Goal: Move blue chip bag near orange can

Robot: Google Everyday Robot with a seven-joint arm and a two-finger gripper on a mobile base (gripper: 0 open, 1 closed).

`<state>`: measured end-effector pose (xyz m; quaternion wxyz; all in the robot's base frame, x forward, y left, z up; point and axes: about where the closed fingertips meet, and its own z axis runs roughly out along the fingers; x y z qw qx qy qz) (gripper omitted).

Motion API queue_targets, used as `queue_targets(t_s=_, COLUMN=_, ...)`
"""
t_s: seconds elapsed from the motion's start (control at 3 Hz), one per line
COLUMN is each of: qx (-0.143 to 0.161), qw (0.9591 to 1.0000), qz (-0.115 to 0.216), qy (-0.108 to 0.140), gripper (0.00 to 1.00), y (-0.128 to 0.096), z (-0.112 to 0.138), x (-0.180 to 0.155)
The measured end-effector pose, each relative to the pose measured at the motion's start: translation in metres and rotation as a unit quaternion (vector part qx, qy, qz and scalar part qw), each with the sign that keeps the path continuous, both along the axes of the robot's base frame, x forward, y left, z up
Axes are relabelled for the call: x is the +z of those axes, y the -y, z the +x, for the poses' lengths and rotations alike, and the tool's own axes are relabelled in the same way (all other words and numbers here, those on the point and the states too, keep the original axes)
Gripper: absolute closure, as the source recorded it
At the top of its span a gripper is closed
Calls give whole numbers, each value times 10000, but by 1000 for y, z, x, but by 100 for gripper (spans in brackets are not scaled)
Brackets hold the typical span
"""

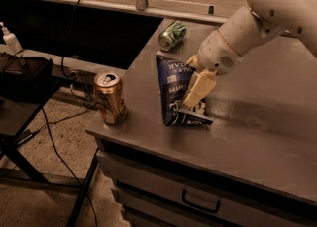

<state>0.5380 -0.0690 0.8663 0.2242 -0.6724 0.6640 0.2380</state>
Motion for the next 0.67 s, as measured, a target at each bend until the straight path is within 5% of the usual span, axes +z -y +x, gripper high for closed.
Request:
queue_targets(t_s=0.33, qx=167, qw=9999, qz=-19, qy=-36, gripper=95, y=-13, z=-9, x=1)
queue_targets(t_s=0.67, qx=342, qw=9994, qz=-64, qy=-91, gripper=67, y=-23, z=-28, x=5)
